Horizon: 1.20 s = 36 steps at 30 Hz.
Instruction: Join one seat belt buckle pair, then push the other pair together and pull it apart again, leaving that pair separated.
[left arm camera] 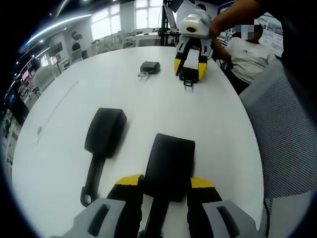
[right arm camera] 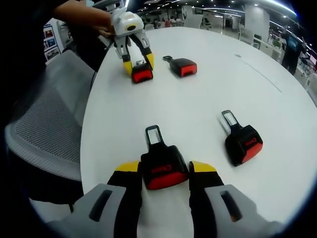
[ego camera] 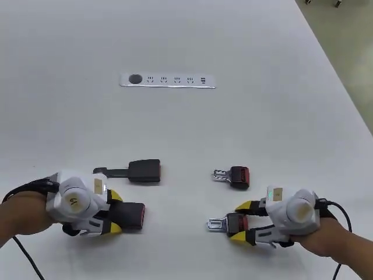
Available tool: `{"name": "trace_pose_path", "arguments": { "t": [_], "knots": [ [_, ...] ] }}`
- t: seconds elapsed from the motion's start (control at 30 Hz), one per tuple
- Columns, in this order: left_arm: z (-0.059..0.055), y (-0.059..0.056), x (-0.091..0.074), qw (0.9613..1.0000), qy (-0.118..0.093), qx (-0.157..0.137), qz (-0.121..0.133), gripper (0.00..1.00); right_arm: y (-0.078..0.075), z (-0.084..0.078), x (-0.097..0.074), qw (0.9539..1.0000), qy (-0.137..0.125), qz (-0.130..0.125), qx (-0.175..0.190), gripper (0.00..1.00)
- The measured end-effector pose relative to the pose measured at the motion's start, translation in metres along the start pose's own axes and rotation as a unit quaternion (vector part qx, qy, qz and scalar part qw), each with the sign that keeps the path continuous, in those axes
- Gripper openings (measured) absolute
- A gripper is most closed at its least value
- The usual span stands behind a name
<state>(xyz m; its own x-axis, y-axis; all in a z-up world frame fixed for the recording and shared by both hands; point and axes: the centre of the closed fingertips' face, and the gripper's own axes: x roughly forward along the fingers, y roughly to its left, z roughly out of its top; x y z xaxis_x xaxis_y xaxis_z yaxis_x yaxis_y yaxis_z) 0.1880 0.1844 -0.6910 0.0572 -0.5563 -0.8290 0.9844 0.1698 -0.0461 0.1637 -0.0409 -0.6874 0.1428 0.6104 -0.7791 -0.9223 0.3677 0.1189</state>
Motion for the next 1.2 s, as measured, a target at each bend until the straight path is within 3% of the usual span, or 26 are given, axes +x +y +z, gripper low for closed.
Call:
{"name": "trace_pose_path", "arguments": {
  "t": [0.53, 1.2],
  "knots": [
    [-0.001, -0.002, 0.0, 1.0, 0.003, -0.009, 0.002, 0.35, -0.002, 0.02, 0.021, 0.9999, -0.014, 0.004, -0.005, 0.36],
    [-0.002, -0.002, -0.001, 0.9999, 0.012, -0.011, 0.003, 0.35, 0.007, 0.061, 0.049, 0.999, -0.044, 0.008, -0.008, 0.36]
  ]
}}
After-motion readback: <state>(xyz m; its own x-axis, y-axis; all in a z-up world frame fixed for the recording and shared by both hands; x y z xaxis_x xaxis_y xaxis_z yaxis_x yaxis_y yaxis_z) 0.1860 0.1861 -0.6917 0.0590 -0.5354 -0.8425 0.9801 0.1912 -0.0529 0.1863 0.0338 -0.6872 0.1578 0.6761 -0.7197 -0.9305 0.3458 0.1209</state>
